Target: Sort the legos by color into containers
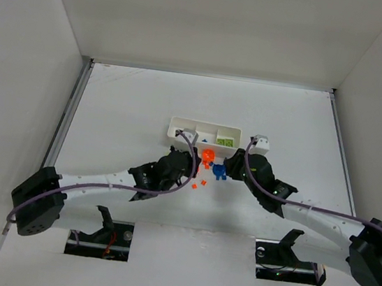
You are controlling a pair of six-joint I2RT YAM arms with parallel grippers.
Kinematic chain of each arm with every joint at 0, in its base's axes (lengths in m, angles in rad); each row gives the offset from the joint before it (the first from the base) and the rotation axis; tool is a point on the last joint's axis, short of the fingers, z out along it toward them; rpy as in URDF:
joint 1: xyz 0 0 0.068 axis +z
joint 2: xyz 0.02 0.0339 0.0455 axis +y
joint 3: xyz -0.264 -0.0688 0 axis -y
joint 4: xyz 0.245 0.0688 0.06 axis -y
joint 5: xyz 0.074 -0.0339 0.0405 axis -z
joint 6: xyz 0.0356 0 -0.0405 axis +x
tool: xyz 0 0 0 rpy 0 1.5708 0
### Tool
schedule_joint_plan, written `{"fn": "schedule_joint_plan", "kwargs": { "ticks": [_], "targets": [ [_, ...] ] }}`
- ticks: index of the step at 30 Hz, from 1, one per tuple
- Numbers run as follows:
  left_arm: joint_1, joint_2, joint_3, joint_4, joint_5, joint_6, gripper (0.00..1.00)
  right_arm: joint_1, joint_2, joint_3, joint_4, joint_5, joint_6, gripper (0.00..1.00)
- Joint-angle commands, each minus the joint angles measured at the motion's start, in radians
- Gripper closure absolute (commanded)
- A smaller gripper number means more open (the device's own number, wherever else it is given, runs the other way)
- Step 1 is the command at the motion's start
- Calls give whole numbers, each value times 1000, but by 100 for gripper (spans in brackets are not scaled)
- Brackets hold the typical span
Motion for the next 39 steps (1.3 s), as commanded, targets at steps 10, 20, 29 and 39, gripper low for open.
{"fn": "schedule_joint_plan", "kwargs": {
  "ticks": [10, 20, 29, 39],
  "targets": [
    [305, 353, 344, -8, 252, -47, 82, 231, 119, 8, 17, 84, 6, 51],
    [340, 597, 525, -10, 259, -41, 70, 302, 276, 66, 22, 175, 25, 44],
    [363, 556, 484, -4, 249, -52, 59, 319, 379, 113, 25, 185, 28, 45],
    [319, 188, 137, 36, 122, -89, 62, 336, 480, 161, 31, 221, 83, 54]
  ]
}}
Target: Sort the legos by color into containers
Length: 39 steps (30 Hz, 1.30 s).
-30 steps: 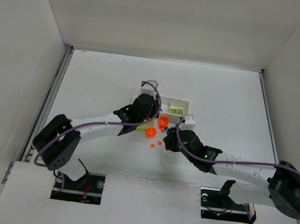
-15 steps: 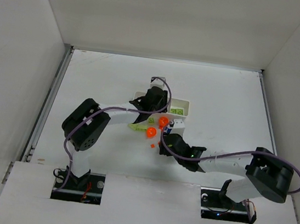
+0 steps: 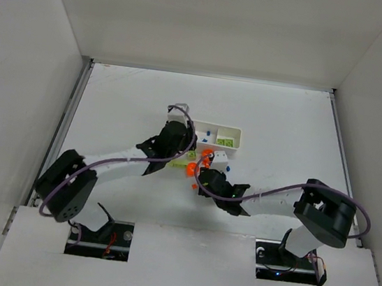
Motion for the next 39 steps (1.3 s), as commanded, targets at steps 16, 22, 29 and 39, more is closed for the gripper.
{"fn": "schedule_joint_plan", "kwargs": {
  "ticks": [16, 22, 29, 39],
  "targets": [
    [-310, -514, -460, -37, -356, -105, 61, 75, 67, 129, -120, 168, 44, 73],
    [-349, -540, -508, -57, -359, -163, 60, 77, -8, 117, -121, 159, 33, 74],
    [-353, -604, -546, -128, -416, -217, 60, 16, -43, 255, -103, 19, -80, 73],
    [-355, -650, -555, -300, -444, -373, 61, -155, 216, 643, -95, -154, -137, 73]
  ]
}}
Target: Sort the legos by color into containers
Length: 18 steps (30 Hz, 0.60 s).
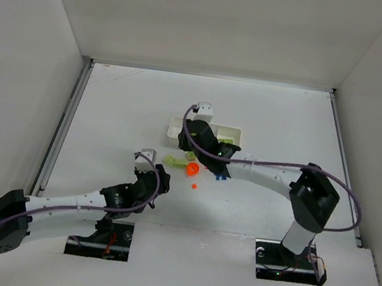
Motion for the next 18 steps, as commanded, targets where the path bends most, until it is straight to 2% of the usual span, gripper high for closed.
{"fn": "schedule_joint_plan", "kwargs": {
  "ticks": [1, 5, 11, 13, 18],
  "targets": [
    [-12, 21, -5, -74, -36, -106, 61, -47, 101, 122, 14, -72, -31, 73],
    [-59, 72, 19, -69, -41, -159, 60, -78, 199, 233, -18, -63, -31, 72],
    [-130, 187, 83, -49, -67, -221, 59, -105, 256, 302, -17, -59, -18, 54],
    [-156, 231, 108, -49, -82, -247, 58, -107, 259, 313, -18, -62, -24, 51],
    [-230, 375, 206, -42, -113, -285, 57, -119, 149, 199, 14, -46, -26, 51]
  ]
}}
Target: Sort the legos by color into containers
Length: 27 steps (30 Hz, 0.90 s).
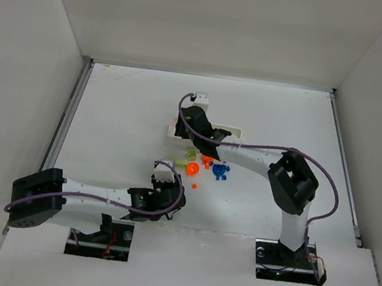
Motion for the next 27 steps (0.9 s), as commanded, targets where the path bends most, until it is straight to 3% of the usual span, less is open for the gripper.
{"fn": "schedule_joint_plan", "kwargs": {
  "ticks": [1, 6, 14, 27],
  "targets": [
    [-52, 94, 101, 19, -64, -53, 57, -15, -140, -85, 55, 17, -6, 51],
    [-94, 244, 195, 13, -111, -98, 57, -56, -365, -339, 124, 15, -8, 51],
    [-57, 422, 334, -82, -134, -201, 59, -119, -631, -638, 193, 11, 16, 51],
    [-18, 568, 419, -165, -125, -294, 66, -199, -797, -815, 245, -40, 35, 51]
  ]
}}
